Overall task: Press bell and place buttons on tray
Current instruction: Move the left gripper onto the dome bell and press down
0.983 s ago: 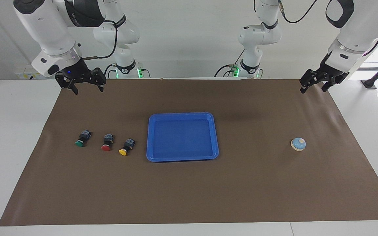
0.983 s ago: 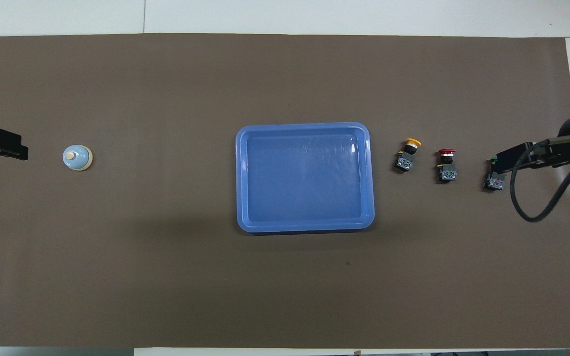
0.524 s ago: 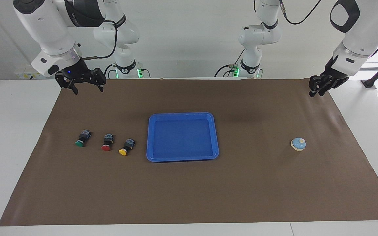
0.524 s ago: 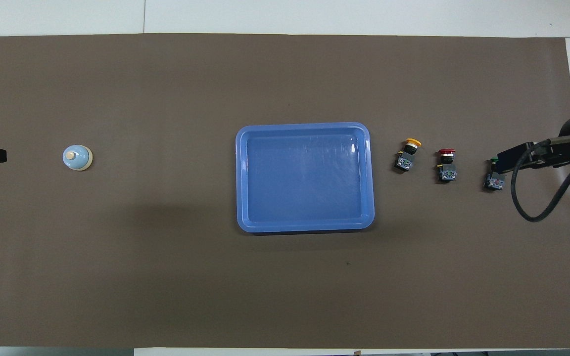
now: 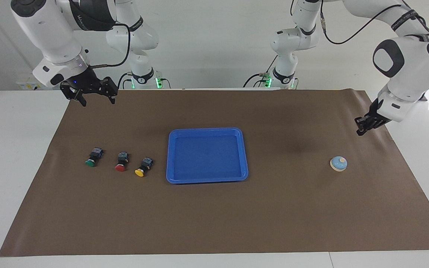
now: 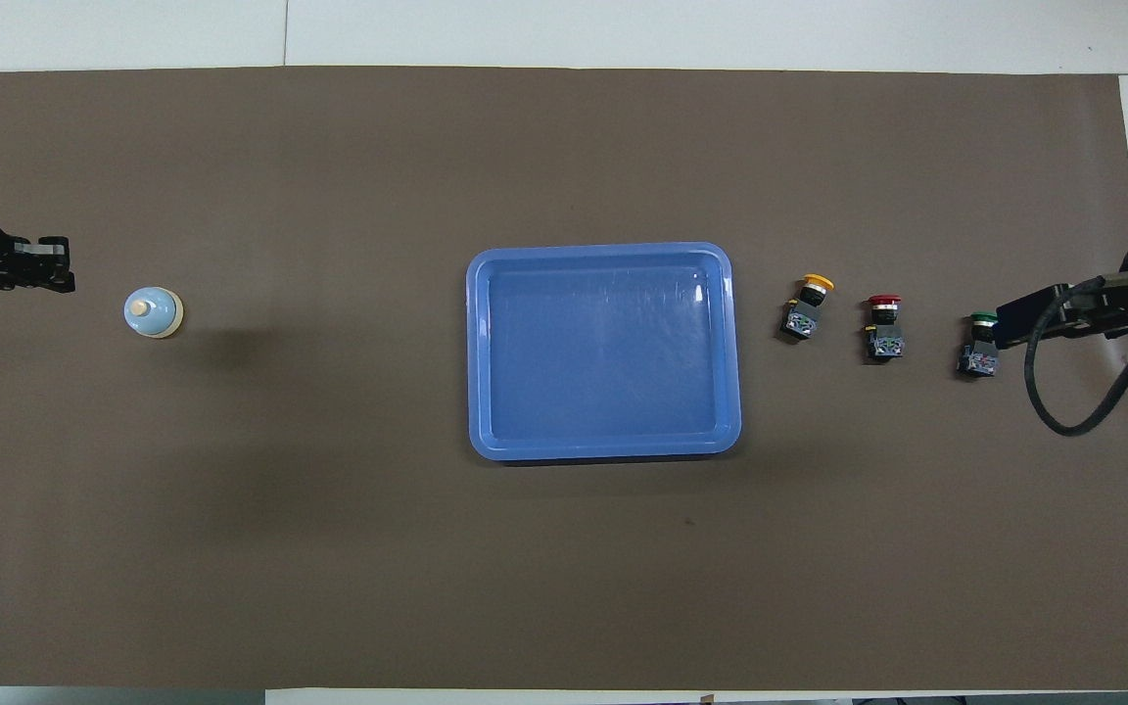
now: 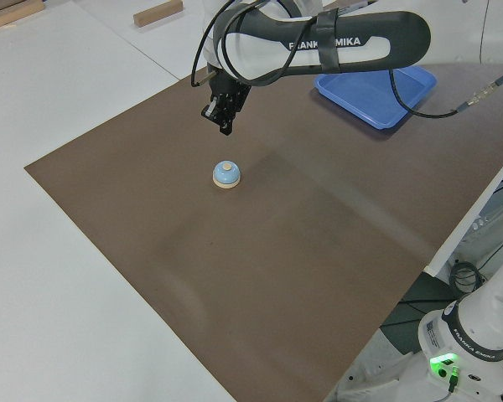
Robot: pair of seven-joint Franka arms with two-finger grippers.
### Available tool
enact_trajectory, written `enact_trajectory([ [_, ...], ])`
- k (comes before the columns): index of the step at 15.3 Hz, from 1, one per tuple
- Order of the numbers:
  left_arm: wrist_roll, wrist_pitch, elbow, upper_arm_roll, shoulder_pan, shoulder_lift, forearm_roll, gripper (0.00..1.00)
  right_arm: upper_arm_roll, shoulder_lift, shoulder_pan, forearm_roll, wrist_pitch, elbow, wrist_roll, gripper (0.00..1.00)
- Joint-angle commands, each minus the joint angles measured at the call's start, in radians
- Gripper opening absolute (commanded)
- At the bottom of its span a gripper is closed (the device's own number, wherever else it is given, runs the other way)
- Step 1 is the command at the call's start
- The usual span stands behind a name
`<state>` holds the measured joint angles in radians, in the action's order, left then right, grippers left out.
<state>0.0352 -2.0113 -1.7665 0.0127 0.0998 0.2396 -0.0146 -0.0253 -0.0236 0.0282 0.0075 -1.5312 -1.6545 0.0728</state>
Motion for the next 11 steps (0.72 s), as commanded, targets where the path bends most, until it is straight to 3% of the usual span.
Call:
enact_trajectory([
  [1,0.014,-0.075,-0.065,-0.005,0.011,0.003,0.005,0.00,-0.002,-0.018,0.007,-0.011,0.006,-0.018,0.024,1.00],
  [7,0.015,-0.204,-0.152,-0.005,0.011,0.036,0.005,0.00,-0.001,-0.018,0.007,-0.011,0.002,-0.018,0.021,1.00],
  [11,0.014,-0.221,-0.156,-0.005,0.008,0.056,0.007,0.00,-0.001,-0.019,-0.004,-0.012,-0.004,-0.021,0.013,1.00],
])
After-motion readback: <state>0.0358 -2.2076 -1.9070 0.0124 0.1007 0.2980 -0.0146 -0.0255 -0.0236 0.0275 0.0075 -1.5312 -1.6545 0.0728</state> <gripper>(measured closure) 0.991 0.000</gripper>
